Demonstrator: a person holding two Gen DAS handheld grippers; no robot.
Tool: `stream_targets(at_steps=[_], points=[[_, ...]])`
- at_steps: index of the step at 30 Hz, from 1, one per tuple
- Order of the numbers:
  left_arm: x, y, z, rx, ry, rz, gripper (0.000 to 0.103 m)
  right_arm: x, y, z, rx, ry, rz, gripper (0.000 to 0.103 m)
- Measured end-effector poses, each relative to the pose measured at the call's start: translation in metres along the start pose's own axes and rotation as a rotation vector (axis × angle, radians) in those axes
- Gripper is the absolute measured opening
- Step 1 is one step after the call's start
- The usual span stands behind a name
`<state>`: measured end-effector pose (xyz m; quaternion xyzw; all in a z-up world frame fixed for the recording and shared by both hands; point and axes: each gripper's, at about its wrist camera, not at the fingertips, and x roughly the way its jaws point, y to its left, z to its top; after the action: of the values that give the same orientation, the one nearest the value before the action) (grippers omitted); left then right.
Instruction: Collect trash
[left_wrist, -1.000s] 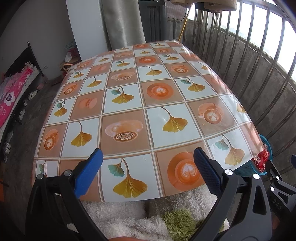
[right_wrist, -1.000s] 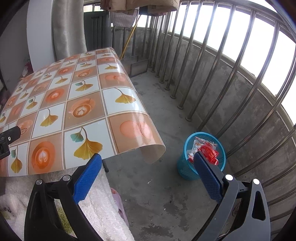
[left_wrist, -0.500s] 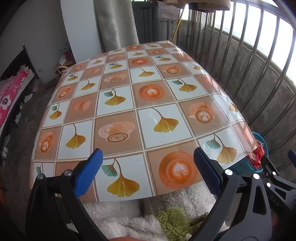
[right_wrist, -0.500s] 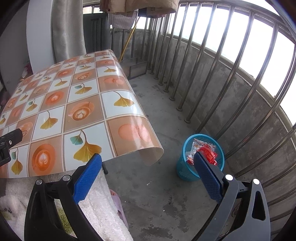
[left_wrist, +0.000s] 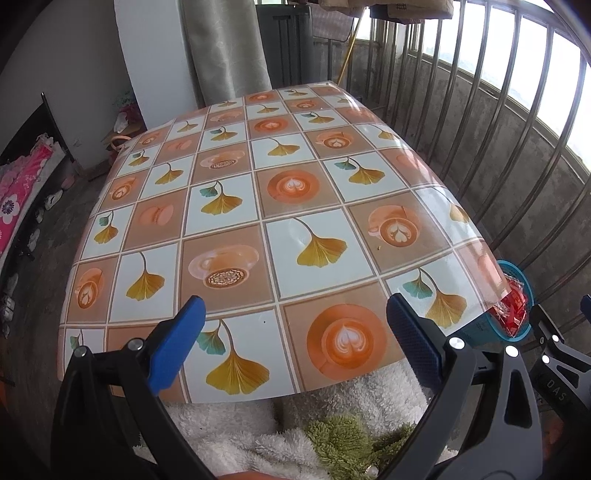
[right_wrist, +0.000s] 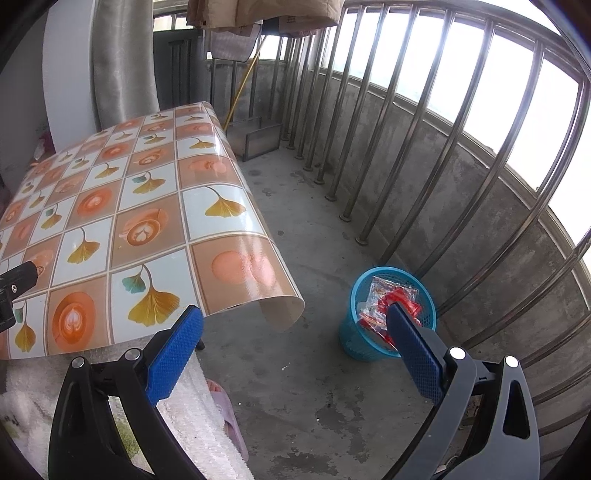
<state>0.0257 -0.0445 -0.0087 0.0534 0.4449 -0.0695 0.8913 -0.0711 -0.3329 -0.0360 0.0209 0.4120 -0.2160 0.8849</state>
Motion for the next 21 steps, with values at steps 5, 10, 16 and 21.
stream_targets(at_steps=[5, 10, 16, 21], points=[[0.0, -0.001, 0.001, 0.001, 0.0, 0.003, 0.094, 0.001, -0.007, -0.001, 0.013, 0.0, -0.02, 0.097], [-0.001, -0.002, 0.002, 0.001, 0.004, 0.005, 0.094, 0.001, -0.017, -0.002, 0.035, 0.001, -0.039, 0.097], [-0.001, -0.004, 0.002, 0.008, 0.001, 0.006, 0.094, 0.0, -0.019, -0.004, 0.039, -0.001, -0.039, 0.097], [-0.001, -0.005, 0.001, 0.007, 0.002, 0.007, 0.094, -0.002, -0.019, -0.005, 0.042, -0.003, -0.037, 0.097]])
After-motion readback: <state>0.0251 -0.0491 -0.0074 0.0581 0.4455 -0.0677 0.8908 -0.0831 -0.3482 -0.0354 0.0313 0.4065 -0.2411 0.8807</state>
